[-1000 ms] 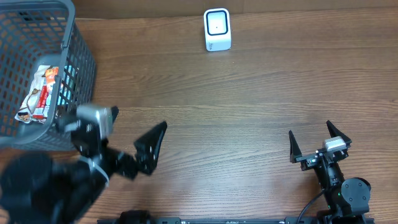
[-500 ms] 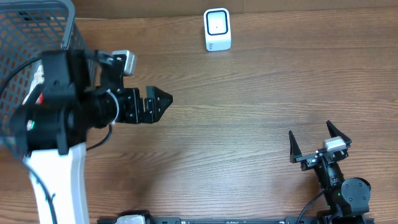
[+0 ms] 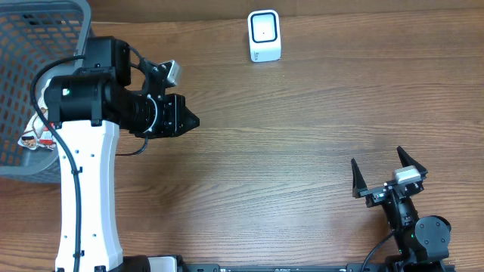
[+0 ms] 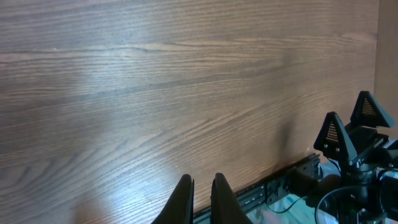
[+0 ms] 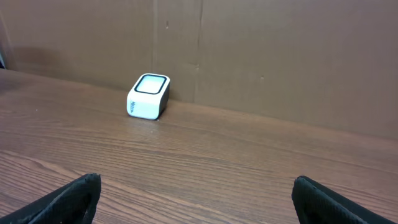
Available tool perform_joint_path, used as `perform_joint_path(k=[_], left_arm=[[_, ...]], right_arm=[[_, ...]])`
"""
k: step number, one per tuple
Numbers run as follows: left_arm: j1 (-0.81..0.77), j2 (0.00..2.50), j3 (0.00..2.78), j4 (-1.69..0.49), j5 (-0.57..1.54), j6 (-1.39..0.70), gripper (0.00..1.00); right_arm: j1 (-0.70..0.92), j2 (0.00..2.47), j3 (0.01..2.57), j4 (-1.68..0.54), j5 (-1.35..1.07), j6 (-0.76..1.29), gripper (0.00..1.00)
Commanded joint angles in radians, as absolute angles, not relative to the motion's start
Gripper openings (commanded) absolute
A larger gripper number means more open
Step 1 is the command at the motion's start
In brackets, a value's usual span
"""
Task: Scan the item barcode
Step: 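Raise the left gripper and swing it over the grey basket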
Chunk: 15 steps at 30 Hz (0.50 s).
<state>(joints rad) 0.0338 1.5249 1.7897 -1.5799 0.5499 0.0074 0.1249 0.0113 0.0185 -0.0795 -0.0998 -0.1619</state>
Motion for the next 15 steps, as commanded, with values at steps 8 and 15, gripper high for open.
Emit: perform_joint_path(k=[8,15], left_arm=[[0.024,1.531,1.809,-1.515,0.441,-0.030,0.04],[0.024,1.531,1.809,-1.463,0.264,-0.120,0.40]], right_arm=[[0.122,0.004,0.008,-0.076,-0.099,-0.165,1.00],[0.122,0.004,0.008,-0.076,-0.099,-0.165,1.00]])
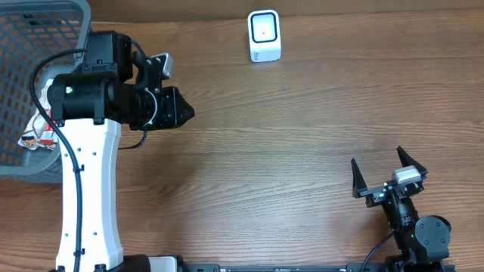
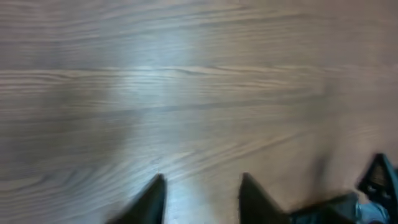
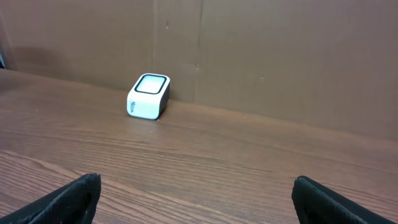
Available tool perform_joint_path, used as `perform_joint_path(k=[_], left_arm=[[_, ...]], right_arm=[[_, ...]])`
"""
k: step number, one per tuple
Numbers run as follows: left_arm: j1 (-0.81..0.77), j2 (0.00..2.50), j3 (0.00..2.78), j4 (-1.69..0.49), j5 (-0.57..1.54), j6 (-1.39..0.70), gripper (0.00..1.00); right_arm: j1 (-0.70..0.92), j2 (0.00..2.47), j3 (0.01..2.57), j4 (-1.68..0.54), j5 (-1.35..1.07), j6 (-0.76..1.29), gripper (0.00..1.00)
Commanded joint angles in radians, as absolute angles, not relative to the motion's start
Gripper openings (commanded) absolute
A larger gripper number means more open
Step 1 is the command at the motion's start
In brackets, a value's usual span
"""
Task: Scan the item barcode
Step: 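Raise the left gripper and swing it over the grey basket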
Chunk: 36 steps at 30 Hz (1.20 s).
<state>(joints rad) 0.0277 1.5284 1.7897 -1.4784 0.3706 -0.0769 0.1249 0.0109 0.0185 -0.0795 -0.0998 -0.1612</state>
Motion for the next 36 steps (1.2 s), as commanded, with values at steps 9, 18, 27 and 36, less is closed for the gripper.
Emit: perform_joint_path(k=[9,18,27,36], left_arm=[[0.026,1.531,1.809,-1.352,0.165,-0.149,1.00],[0.028,1.531,1.809,-1.201,-0.209,-0.308,1.00],[0.084,1.531,1.809,-1.023,-0.349,-0.313,1.00],[0.227,1.530,1.818,-0.882,-0.351,-0.180,1.00]], right_arm=[[0.122,0.004,0.008,-0.077,-0.099,-0.165,1.00],[0.122,0.004,0.008,-0.076,-0.099,-0.165,1.00],[0.122,0.004,0.008,-0.076,-0.099,-0.165,1.00],[0.122,0.004,0.008,-0.076,-0.099,-0.165,1.00]])
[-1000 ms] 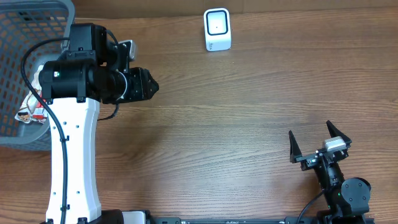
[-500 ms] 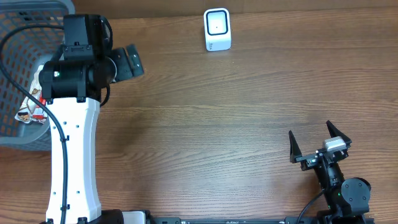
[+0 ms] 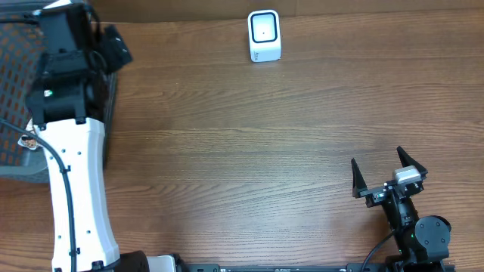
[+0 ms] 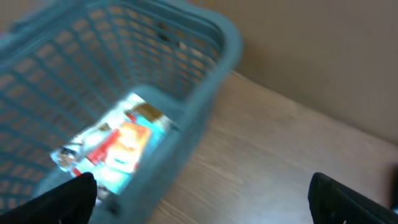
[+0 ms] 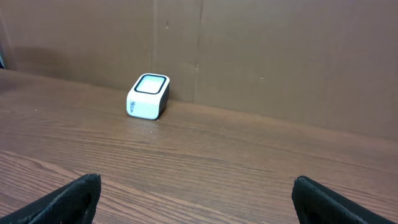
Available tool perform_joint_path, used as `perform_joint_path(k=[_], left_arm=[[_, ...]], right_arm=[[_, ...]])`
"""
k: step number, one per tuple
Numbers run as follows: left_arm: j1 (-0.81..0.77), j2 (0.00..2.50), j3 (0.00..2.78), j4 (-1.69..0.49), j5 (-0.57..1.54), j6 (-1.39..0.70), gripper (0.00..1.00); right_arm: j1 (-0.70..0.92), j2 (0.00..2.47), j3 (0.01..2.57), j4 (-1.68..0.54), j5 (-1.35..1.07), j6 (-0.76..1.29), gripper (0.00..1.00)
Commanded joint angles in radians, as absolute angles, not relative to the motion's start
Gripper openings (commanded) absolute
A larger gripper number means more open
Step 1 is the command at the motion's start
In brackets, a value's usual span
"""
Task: Scan the item barcode
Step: 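Raise the left gripper and swing it over the grey basket, then lower the left gripper into the basket and grasp the orange-and-teal snack pack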
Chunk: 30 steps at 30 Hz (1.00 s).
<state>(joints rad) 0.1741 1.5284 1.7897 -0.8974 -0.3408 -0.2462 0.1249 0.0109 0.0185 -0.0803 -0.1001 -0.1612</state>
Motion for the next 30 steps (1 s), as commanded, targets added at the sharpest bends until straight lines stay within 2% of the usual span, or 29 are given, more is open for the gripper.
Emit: perform_joint_path(k=[1,5,13,17,30], left_arm=[[0.252,1.530,1.820,-0.873,-0.336,-0.175,1.00],[0.391,1.530,1.823,-0.837,-0.209,-0.175,1.00],[0.690,1.577,1.822,-0.776,0.274,-0.179,1.00],[0.746,1.659,1.822,-0.805,0.289,-0.147,1.00],[0.731,1.895,1.822,-0.862,0.289,0.031,1.00]], right_arm=[[0.122,0.004,0.008,-0.076,-0.099,-0.165,1.00],[0.122,0.004,0.008,-0.076,-0.099,-0.165,1.00],[0.122,0.004,0.008,-0.076,-0.099,-0.165,1.00],[0.122,0.004,0.008,-0.077,-0.099,-0.165,1.00],[0.122,0.004,0.008,-0.076,-0.099,-0.165,1.00]])
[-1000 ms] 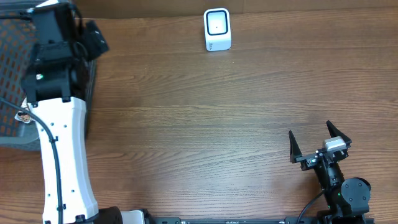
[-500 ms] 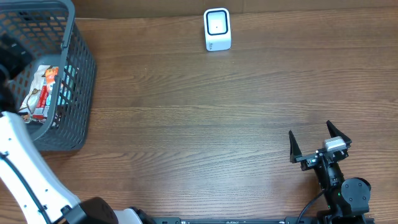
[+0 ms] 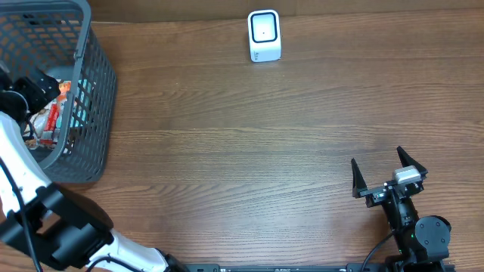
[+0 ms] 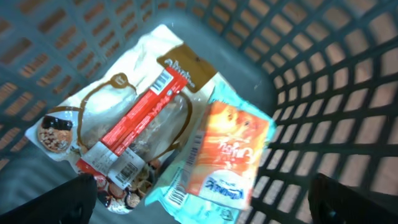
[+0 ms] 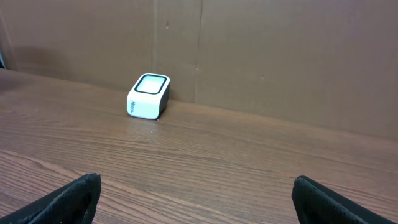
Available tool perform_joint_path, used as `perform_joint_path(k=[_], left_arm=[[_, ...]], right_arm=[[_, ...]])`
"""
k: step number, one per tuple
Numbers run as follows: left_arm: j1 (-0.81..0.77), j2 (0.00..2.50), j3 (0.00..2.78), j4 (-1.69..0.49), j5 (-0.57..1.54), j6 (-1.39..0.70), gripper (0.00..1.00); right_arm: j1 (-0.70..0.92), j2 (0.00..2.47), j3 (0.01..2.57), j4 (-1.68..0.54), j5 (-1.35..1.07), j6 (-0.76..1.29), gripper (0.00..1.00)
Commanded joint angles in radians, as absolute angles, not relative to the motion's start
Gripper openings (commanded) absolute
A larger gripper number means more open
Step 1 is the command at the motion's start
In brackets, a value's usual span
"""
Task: Scan the item barcode
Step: 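Lower the left gripper into the basket and grasp the orange-and-teal snack pack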
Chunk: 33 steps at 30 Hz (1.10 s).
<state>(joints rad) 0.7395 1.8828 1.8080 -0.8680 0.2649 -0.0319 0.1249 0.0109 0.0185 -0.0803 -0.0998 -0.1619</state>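
Observation:
A grey mesh basket point(image 3: 97, 83) stands at the table's far left. In it lie a clear snack packet with a red label point(image 4: 127, 127) and an orange and teal packet point(image 4: 231, 155), partly overlapping. Both packets point(image 3: 54, 112) show small barcodes. My left gripper point(image 4: 202, 208) hangs open inside the basket just above them, its fingertips point(image 4: 69, 200) wide apart and holding nothing. The white scanner point(image 3: 264, 35) sits at the back middle of the table, also seen as the scanner point(image 5: 148, 96). My right gripper point(image 5: 196, 199) rests open near the front right.
The basket's mesh walls point(image 4: 323, 68) close in around the left gripper on all sides. Brown wooden tabletop point(image 3: 249, 151) stretches between the basket, the scanner and the right gripper point(image 3: 388, 177). A brown wall point(image 5: 280, 56) runs behind the scanner.
My left gripper was at the basket's rim, looking in from outside. Now it is down inside the basket, close over the packets, still open. The right arm has not moved.
My left gripper was shut over bare table to the right of the basket. Then it stood there with its fingers parted. Then it was wide open at the basket's rim, and now it is inside the basket above the packets. The right gripper stayed put, open.

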Motion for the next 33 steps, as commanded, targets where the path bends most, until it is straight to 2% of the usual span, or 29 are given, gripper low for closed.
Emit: perform_joint_path(k=[1,11,27,30,33], left_arm=[[0.731,1.904,1.822,-0.860,0.289,0.031,1.00],[0.704,2.020,1.821,-0.878,0.359,0.115,1.00],[0.660,2.145,1.820,-0.897,0.281,0.175,1.00],[0.656,2.154,1.820,-0.897,0.281,0.176,0.93],[0.654,2.157,1.820,-0.897,0.281,0.176,0.78]], right_arm=[[0.122,0.004,0.008,-0.077,-0.099,-0.165,1.00],[0.122,0.004,0.008,-0.076,-0.099,-0.165,1.00],[0.122,0.004,0.008,-0.077,-0.099,-0.165,1.00],[0.122,0.004,0.008,-0.076,-0.099,-0.165,1.00],[0.122,0.004,0.008,-0.076,-0.099,-0.165,1.00]])
